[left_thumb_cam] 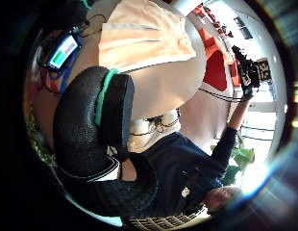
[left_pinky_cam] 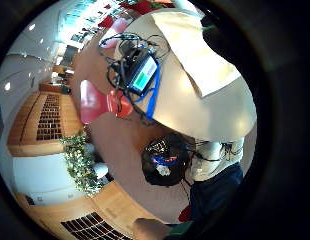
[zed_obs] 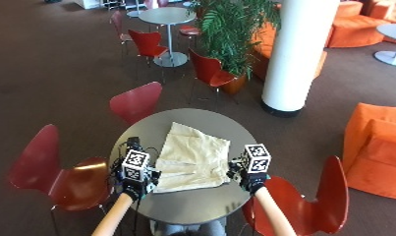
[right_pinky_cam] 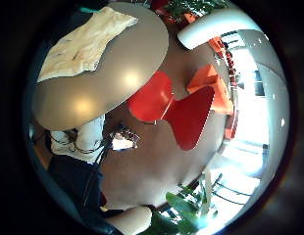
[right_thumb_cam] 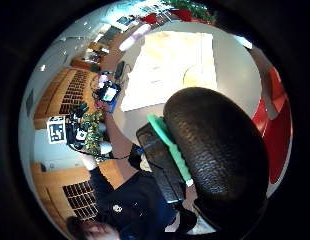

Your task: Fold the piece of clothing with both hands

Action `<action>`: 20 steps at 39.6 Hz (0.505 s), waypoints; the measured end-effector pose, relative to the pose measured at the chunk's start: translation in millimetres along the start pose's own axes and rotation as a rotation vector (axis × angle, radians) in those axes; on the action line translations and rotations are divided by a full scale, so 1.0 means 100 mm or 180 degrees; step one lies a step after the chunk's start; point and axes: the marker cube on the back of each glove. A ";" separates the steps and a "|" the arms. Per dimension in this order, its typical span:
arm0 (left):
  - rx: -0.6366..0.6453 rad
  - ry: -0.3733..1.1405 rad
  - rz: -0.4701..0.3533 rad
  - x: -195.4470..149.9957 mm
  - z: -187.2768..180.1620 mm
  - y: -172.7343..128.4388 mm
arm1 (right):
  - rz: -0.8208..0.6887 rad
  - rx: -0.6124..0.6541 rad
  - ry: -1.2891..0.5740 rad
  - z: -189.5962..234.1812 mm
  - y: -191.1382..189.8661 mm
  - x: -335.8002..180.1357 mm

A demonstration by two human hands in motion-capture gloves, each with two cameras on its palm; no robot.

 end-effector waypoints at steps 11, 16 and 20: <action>-0.0103 0.0234 0.0002 0.00 0.20 0.00 | -0.0215 0.0007 -0.0331 0.07 0.03 -0.02; -0.0178 0.0295 0.0064 0.13 0.41 -0.17 | -0.0333 -0.0134 -0.0323 0.21 -0.09 -0.05; -0.0174 0.0348 0.0089 0.27 0.61 -0.47 | -0.0275 -0.0379 -0.0156 0.24 -0.18 -0.15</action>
